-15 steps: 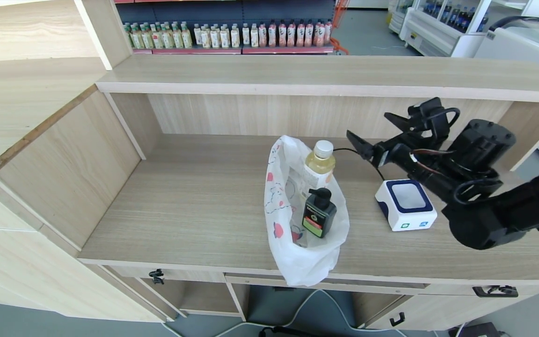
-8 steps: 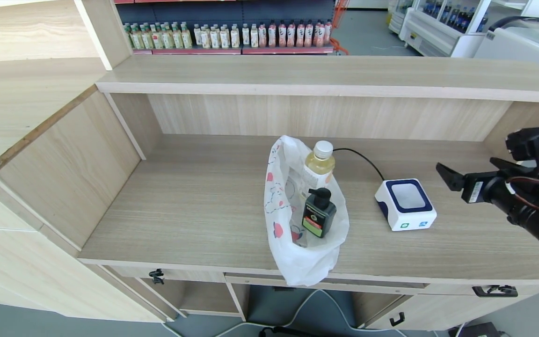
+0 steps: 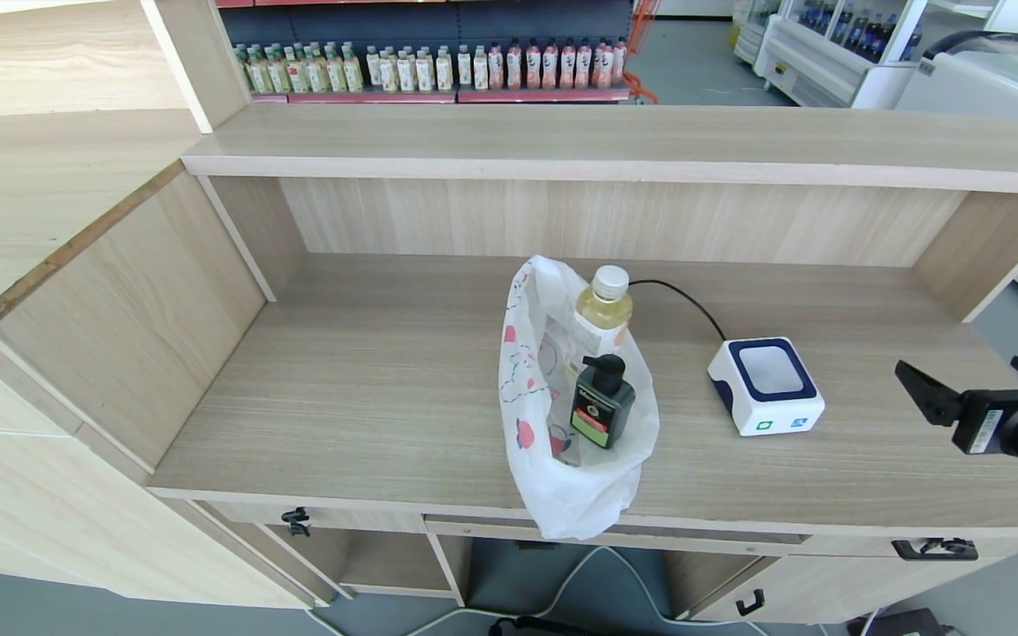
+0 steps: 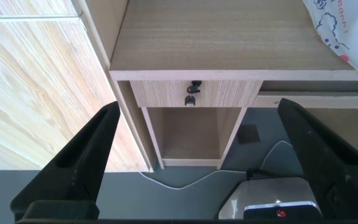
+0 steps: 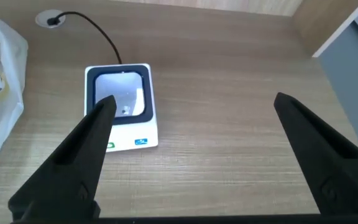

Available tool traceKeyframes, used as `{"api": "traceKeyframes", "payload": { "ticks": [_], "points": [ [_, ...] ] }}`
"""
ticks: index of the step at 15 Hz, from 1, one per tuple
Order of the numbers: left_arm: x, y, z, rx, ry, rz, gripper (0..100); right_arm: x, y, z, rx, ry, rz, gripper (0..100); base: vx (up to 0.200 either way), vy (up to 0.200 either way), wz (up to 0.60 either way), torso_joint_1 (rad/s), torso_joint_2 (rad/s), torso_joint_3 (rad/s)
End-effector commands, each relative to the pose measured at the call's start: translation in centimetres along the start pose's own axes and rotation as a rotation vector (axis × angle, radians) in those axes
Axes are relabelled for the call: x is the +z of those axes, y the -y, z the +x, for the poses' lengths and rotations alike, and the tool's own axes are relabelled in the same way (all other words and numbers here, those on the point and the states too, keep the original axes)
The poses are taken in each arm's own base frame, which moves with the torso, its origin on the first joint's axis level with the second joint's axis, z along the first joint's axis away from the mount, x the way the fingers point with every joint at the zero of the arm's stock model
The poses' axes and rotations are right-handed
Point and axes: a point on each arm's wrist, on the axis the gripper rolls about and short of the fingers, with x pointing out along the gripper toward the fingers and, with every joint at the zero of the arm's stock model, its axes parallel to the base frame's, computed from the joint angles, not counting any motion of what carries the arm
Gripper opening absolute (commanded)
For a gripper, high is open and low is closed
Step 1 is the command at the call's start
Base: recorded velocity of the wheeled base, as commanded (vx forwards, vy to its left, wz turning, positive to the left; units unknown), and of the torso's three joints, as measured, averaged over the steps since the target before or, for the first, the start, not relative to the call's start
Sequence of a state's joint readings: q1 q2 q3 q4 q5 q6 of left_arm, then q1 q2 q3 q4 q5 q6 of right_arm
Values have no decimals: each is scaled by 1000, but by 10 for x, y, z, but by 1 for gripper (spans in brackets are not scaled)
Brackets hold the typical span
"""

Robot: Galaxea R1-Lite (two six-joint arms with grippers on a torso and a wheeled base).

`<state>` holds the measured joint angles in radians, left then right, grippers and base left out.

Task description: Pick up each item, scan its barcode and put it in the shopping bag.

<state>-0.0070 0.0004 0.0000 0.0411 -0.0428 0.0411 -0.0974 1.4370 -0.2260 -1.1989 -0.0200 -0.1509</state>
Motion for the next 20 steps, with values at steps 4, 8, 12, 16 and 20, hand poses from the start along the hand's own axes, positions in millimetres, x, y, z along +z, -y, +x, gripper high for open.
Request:
{"api": "traceKeyframes", "payload": {
  "ticks": [4,8,12,16,20],
  "points": [
    [0,0,0,-1,0,0,100,-17,0,-60,-23,-19,0,100,0,0,0,0,0,0],
    [0,0,0,-1,0,0,100,-18,0,-83,-23,-25,23,100,0,0,0,0,0,0],
    [0,0,0,-1,0,0,100,-25,-2,-121,7,-64,25,100,0,0,0,0,0,0],
    [0,0,0,1,0,0,100,-34,-3,-156,9,-33,26,100,0,0,0,0,0,0],
    [0,0,0,-1,0,0,100,-60,-5,-199,8,41,31,100,0,0,0,0,0,0]
  ]
}}
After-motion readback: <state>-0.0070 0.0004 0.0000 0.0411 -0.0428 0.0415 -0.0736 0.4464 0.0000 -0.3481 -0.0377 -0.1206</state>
